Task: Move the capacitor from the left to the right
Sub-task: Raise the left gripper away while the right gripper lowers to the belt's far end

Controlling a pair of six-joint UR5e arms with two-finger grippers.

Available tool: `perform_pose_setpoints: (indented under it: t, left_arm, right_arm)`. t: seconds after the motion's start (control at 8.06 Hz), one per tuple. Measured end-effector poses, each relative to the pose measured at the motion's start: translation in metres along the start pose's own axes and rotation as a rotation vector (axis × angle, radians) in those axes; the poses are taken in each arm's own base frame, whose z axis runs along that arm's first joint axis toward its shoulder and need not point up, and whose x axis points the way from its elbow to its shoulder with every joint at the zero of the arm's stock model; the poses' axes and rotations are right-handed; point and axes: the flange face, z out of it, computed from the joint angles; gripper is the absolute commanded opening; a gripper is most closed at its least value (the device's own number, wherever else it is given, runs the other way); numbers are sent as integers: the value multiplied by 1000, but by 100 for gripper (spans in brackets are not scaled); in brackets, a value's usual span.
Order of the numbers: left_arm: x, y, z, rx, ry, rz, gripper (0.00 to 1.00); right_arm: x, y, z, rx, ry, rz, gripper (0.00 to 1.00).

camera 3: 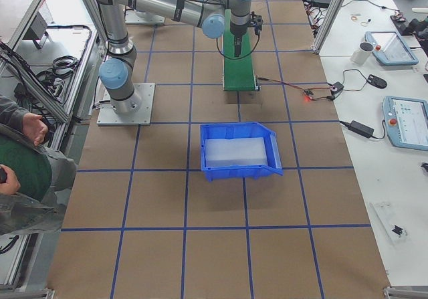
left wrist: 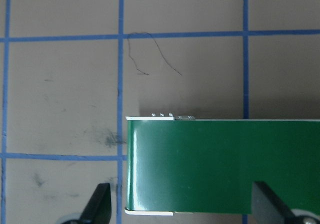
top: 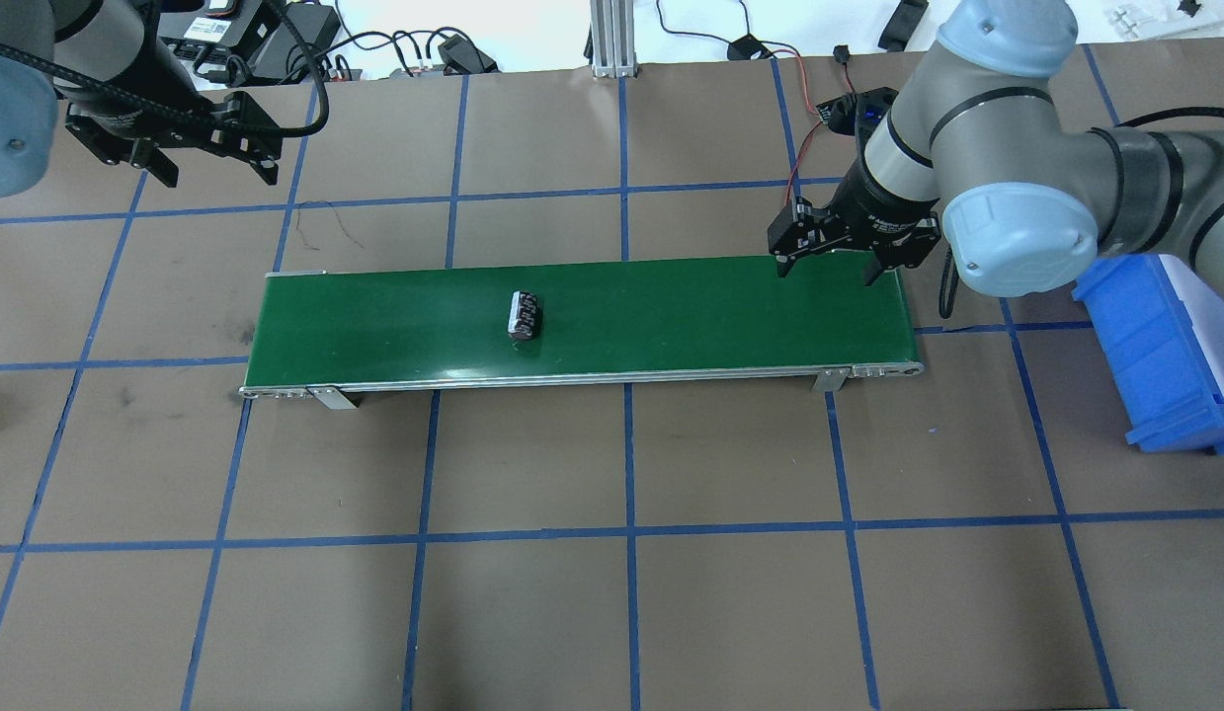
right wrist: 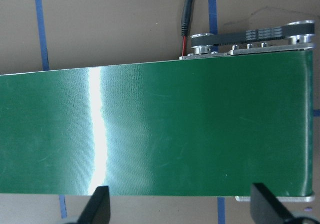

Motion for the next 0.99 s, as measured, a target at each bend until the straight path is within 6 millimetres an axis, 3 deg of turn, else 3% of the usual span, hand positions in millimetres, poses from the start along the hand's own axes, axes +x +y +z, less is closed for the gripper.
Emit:
perform_pose_setpoints:
  t: [0.25, 0.5, 0.99]
  left_arm:
    - [20, 10, -1, -59, 74, -33, 100]
    - [35, 16, -7, -65, 84, -29, 100]
    - [34, 19, -15, -55, 50, -25, 100]
  right_arm:
    - [19, -11, 26, -13, -34, -20, 99]
    - [32, -15, 36, -25, -49, -21, 99]
    - [36, -8, 50, -45, -53, -19, 99]
